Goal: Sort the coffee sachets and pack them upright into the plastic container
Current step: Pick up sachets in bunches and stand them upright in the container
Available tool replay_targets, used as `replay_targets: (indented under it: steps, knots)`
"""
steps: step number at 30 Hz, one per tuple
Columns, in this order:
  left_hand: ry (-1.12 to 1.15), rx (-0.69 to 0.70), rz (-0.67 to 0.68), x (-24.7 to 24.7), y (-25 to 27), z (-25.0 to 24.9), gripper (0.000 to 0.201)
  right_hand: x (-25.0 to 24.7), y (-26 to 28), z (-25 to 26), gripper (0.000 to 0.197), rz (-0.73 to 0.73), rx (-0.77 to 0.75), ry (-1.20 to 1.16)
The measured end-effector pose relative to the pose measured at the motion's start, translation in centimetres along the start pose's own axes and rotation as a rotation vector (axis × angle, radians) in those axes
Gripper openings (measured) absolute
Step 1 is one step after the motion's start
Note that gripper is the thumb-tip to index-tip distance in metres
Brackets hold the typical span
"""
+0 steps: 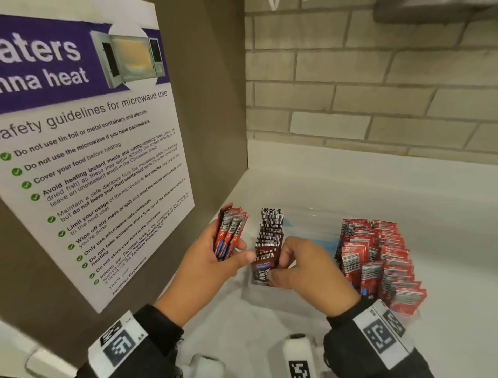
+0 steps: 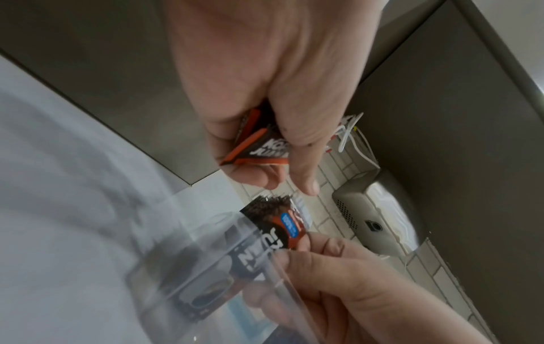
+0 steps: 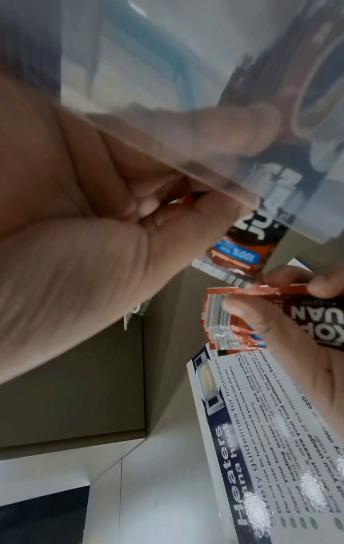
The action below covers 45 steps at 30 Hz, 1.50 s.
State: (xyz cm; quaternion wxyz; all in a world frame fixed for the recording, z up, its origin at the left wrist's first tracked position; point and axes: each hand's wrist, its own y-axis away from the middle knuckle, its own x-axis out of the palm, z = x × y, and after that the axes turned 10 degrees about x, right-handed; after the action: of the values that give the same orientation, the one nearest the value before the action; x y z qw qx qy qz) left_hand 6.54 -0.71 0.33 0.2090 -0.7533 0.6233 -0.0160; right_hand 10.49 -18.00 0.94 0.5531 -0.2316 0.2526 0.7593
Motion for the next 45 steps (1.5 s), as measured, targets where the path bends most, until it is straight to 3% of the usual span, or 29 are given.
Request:
replay_targets:
  steps: [3, 9, 14, 20, 34, 36, 39, 41, 45]
  knots:
    - [0.057, -0.019, -0.006, -0.3, -0.3, -0.4, 0.024, -0.6, -0.2, 0.3, 0.031, 0.038, -0.012, 0.050]
    - [0.052, -0.023, 0.012, 0.0, -0.5, -0.6, 0.030, -0.8, -0.7, 0.5, 0.027, 0.043, 0.007, 0.028]
    - [-0.034, 0.004, 0.072, 0.2, -0.4, 0.3, 0.058, -0.6, -1.0, 0.5, 0.026, 0.021, 0.013, 0.012]
    - [-0.167, 0.055, 0.042, 0.7, -0.7, 1.2, 0.056, -0.7, -0.9, 0.6, 0.027, 0.069, 0.004, 0.086]
    - [-0.108, 0.018, 0.004, 0.4, 0.2, 0.7, 0.050, -3.2, -0.7, 1.7, 0.039, 0.097, -0.039, 0.039]
    - [-0.027, 0.001, -0.041, 0.4, 0.3, -0.2, 0.031, -3.4, -0.6, 1.7, 0.035, 0.065, -0.066, 0.020]
    - [0.265, -0.074, -0.084, 0.5, 0.3, -1.8, 0.045, -3.7, -0.2, 2.2, 0.028, -0.008, -0.156, -0.044]
    - [0.435, -0.114, -0.087, 0.6, 0.0, -2.9, 0.038, -3.6, 0.1, 2.8, 0.025, -0.023, -0.196, -0.167]
    - [0.519, -0.122, -0.049, 1.2, -0.5, -4.1, 0.034, -2.3, 0.6, 3.6, 0.029, 0.132, -0.213, -0.344]
